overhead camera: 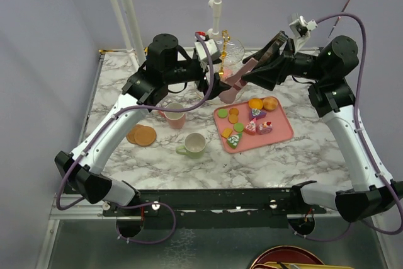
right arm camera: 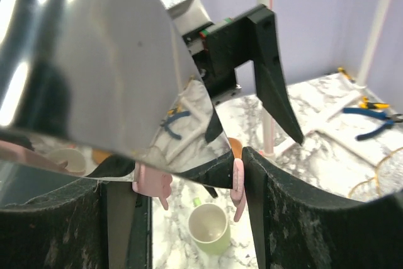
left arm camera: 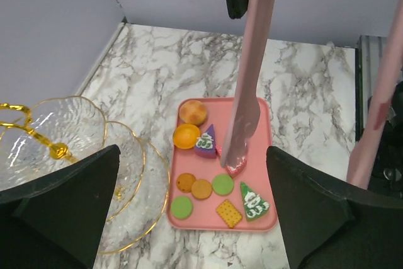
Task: Serve the afternoon tea
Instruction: Pick up the clamp from the center of the board, then pick up the desert from the tray.
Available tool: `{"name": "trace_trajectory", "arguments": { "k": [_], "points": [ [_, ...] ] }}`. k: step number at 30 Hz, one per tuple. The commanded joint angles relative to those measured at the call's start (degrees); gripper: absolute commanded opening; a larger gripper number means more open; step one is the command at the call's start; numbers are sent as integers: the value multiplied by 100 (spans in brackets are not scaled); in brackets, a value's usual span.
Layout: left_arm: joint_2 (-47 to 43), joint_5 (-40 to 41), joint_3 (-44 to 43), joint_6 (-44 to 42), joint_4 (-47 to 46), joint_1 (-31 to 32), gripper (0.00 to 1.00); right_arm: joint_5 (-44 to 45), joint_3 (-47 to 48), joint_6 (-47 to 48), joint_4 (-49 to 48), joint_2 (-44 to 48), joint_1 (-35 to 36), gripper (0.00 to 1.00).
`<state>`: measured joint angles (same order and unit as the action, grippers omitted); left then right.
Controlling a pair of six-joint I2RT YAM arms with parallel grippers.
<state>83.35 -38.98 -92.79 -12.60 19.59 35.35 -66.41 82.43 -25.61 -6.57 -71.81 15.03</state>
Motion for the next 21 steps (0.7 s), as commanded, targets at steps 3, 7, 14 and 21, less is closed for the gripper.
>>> {"name": "trace_trajectory", "arguments": {
  "k": [3, 7, 14, 21],
  "points": [
    [-457, 1016, 251, -168, 34, 7, 99, 1404, 45, 1151, 1257, 473, 18, 64],
    [-547, 1727, 149, 1, 297, -10, 99, 2126, -315, 1374, 1358, 762, 18, 65],
    [-870, 3294, 338, 69, 545, -50, 99, 3718, -1294, 1728, 1675, 1206, 18, 65],
    [-805, 3862, 84, -97, 958, -272, 99, 5137, -2642, 1786, 1347, 1460, 23, 66]
  ]
}}
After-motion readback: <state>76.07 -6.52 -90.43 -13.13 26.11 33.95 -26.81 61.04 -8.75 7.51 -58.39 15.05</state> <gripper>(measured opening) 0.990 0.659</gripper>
